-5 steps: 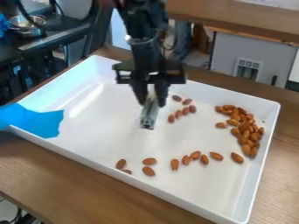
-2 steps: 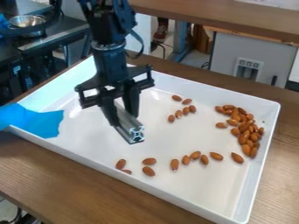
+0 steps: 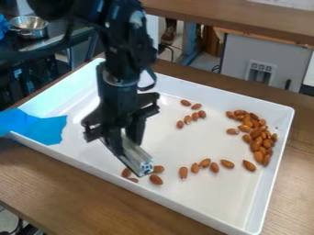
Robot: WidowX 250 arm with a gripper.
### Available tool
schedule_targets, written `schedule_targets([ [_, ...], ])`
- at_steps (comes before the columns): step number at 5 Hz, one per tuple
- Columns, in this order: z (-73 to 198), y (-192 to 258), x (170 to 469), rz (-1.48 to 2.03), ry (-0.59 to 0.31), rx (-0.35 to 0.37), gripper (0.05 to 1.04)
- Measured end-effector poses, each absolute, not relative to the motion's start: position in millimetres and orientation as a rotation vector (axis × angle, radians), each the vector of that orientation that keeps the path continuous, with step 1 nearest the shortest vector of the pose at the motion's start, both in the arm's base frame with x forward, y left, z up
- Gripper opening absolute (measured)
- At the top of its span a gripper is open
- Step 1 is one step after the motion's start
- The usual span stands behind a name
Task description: Sweep into pile
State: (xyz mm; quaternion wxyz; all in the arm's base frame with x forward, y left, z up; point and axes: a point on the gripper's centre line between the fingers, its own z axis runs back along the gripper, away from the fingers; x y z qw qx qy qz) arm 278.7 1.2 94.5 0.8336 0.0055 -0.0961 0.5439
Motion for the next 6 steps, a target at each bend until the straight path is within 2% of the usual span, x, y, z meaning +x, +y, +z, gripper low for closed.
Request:
schedule_targets([
  [1,93.4,3.7,280.5,1.204,-0.261,0.031,0.366],
  [4,80.4,14.7,274.8,1.220,-0.268,0.161,0.366],
  [6,69.1,12.7,276.1,1.181,-0.312,0.187,0.366],
])
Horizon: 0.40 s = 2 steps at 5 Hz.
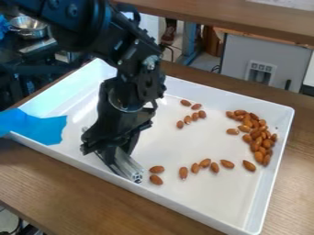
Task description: Sweep into pile
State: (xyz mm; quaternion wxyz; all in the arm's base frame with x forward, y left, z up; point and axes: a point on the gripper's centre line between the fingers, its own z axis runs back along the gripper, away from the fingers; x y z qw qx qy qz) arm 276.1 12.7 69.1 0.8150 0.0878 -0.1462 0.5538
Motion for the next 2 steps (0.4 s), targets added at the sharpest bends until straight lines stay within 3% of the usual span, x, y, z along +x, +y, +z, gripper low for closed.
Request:
schedule_targets([
  [2,66.7,-8.7,295.5,1.130,-0.329,0.175,0.366],
])
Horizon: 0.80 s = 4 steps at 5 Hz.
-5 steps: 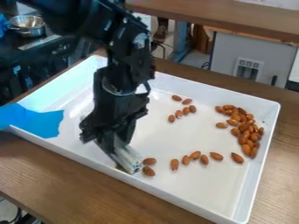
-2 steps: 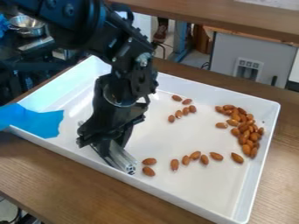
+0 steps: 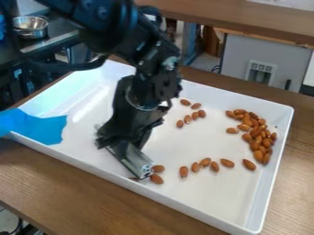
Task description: Sweep into pile
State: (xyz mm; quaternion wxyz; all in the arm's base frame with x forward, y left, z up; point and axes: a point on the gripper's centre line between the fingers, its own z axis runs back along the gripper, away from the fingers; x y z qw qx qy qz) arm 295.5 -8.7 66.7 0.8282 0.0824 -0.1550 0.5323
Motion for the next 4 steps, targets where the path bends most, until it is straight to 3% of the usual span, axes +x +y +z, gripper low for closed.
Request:
schedule_targets([
  [4,72.1,-104.3,352.0,1.162,-0.438,0.114,0.366],
])
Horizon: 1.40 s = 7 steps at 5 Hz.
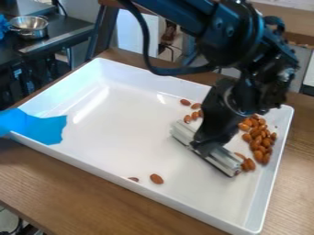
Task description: Sweep into pile
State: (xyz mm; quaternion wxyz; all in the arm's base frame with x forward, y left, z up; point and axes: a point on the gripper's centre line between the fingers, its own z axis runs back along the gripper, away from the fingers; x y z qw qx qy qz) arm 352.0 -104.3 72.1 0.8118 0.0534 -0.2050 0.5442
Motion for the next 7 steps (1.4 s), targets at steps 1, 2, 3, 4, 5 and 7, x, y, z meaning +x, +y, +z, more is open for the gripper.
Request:
schedule_targets([
  [1,81.7,-89.5,348.4,1.175,-0.429,0.058,0.366],
  [2,108.5,-49.7,345.8,1.286,-0.402,-0.011,0.366],
  [3,126.4,-23.2,340.0,1.319,-0.334,-0.068,0.366],
  [4,125.8,-7.5,330.9,1.324,-0.262,-0.022,0.366],
  [5,112.8,-5.8,324.5,1.305,-0.208,0.040,0.366],
  [7,81.2,6.5,294.4,1.243,-0.163,0.160,0.366],
])
